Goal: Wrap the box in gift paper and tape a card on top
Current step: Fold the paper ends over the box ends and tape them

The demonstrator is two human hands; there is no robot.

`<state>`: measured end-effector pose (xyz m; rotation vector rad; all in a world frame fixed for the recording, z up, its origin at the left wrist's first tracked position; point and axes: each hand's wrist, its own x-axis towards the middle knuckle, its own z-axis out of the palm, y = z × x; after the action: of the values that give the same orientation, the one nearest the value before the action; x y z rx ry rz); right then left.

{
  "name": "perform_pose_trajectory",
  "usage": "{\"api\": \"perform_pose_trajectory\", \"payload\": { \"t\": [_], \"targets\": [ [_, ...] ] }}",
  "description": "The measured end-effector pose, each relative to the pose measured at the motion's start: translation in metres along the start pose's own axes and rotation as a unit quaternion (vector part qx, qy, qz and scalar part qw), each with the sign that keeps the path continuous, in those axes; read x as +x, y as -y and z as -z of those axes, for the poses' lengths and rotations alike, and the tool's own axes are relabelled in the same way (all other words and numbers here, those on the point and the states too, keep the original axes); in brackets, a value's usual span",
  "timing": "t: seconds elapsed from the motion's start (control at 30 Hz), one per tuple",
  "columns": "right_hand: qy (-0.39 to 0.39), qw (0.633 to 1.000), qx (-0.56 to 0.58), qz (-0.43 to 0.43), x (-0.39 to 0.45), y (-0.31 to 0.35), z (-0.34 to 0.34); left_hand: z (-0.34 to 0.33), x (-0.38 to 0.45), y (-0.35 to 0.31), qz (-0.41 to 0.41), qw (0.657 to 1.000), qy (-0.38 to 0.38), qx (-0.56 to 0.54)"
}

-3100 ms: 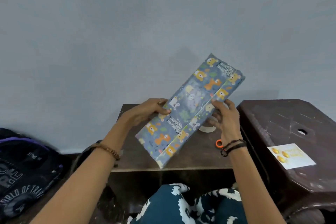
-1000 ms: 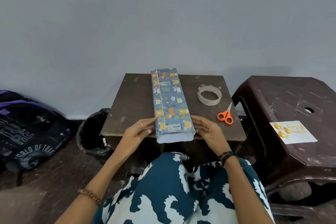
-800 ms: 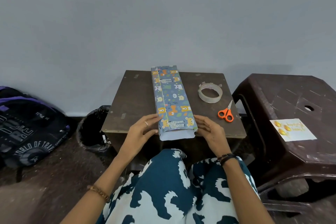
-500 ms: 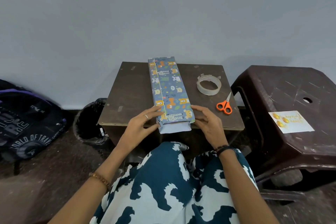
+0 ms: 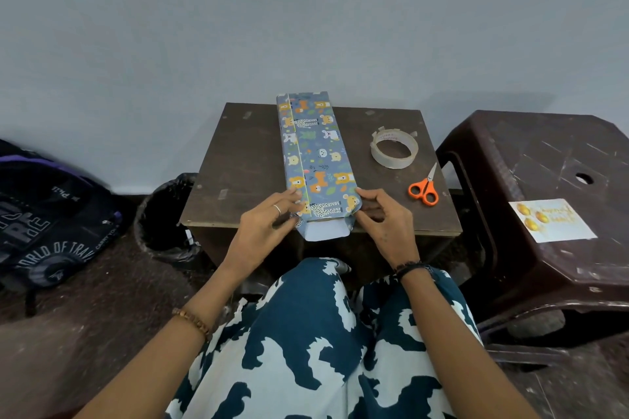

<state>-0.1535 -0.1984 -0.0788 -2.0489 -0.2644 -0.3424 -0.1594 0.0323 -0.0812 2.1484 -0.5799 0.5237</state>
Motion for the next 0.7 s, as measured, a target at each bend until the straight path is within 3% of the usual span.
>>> {"api": "perform_pose_trajectory", "payload": {
  "t": [0.2, 0.53, 0.7],
  "targets": [
    [0.004, 1.0, 0.004, -0.006, 0.0, 0.006, 0.0, -0.002, -0.002, -0.002, -0.004, 1.0, -0.024, -0.011],
    [0.052, 0.997, 0.048, -0.04, -0.005, 0.01, 0.005, 0.0, 0.004, -0.005, 0.064, 0.997, -0.024, -0.019],
    [-0.006, 0.994, -0.104, -0.043, -0.01, 0.018, -0.01, -0.002, 0.003, -0.007, 0.077, 0.996, -0.025, -0.026]
  ]
}}
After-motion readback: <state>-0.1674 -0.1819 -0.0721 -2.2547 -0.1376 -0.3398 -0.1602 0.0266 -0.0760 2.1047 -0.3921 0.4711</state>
